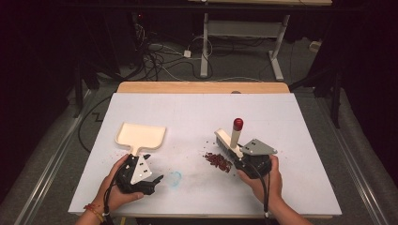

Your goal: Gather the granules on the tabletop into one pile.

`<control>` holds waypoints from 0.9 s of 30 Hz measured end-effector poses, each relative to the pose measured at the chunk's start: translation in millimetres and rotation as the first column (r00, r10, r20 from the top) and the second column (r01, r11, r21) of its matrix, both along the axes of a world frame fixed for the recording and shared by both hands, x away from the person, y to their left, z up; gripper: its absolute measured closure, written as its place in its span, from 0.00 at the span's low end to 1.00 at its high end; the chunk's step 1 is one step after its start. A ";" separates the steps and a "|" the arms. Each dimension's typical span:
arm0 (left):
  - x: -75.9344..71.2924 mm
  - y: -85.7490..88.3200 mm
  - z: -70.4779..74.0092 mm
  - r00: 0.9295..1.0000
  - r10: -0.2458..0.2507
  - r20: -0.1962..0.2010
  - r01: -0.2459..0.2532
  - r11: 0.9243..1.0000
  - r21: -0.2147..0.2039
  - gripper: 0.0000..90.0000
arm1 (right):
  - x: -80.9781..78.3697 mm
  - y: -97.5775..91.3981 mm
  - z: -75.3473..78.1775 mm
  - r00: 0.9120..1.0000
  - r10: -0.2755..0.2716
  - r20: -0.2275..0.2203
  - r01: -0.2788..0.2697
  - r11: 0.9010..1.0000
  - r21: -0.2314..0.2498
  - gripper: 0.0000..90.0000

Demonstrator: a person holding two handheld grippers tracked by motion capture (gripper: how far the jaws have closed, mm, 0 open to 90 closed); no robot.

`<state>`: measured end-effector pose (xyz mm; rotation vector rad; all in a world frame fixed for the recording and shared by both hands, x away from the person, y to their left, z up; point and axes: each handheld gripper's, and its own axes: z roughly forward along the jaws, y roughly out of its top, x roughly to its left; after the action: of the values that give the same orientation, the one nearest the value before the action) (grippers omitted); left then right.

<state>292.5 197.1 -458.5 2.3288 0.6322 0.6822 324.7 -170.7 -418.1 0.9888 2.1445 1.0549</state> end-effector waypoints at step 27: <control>3.7 -4.8 -2.2 1.000 -0.011 -0.015 0.011 1.000 0.013 0.21 | -30.3 -36.5 -5.1 0.802 0.588 -0.100 -0.593 0.805 -0.022 0.75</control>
<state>296.2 192.4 -460.6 2.3491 0.6233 0.6668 294.4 -207.2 -423.2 0.3255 2.6222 1.2340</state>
